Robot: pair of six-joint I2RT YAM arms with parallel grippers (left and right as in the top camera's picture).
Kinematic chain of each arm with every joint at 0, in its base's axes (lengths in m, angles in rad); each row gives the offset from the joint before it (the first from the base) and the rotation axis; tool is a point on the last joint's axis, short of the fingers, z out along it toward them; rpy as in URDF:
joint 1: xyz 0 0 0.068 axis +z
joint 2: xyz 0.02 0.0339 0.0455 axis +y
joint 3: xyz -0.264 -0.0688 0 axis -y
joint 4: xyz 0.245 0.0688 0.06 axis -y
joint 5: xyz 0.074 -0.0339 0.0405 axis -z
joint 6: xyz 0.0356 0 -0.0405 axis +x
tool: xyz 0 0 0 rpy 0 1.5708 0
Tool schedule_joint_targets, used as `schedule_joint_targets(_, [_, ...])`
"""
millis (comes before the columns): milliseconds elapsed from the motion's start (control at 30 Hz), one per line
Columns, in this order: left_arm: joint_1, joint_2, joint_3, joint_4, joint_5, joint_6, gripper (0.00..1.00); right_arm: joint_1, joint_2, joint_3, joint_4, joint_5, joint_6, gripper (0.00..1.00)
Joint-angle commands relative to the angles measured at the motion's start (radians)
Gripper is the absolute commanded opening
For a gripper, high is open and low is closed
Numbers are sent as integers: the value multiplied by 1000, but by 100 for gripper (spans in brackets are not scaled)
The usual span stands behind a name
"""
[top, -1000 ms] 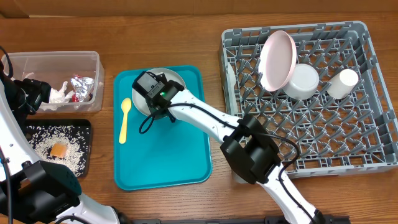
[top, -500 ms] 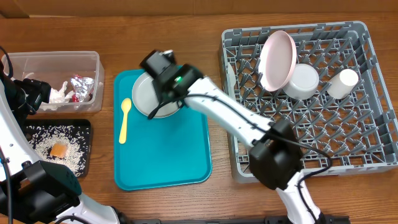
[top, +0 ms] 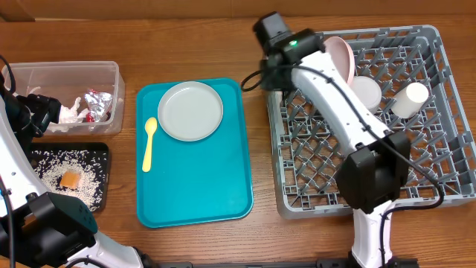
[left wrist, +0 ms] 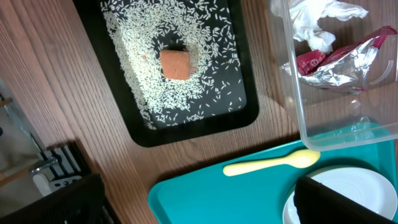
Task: Sort waste into correct bins and load items into the dishwasher rack
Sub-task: 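Carry the pink fork right over the dish rack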
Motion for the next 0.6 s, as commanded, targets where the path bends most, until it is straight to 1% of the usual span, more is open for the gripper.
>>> schedule_joint_targets(0, [-3,-8,-4,1,-13,-14,100,-61,-38,24,-14,-118,-114,4])
schedule_joint_targets(67, [-3,-8,-4,1,-13,-14,100,-87,-38,23,-16,-159,-143,4])
schedule_joint_targets(233, [-3,-8,-4,1,-13,-14,100,-135,-37,23,-15,-175,-151,4])
schedule_joint_targets(267, [-3,-8,-4,1,-13,-14,100,-142,-37,23,-15,-196,-171,4])
schedule_joint_targets(400, [-3,-8,-4,1,-12,-14,100,-152,-37,20,-14,-268,-241,4])
schedule_joint_targets(533, [-3,-8,-3,1,-13,-14,100,-151,-36,-3,0,-276,-251,4])
schedule_joint_targets(567, [-3,-8,-4,1,-13,-14,100,-151,-36,-11,6,-283,-251,7])
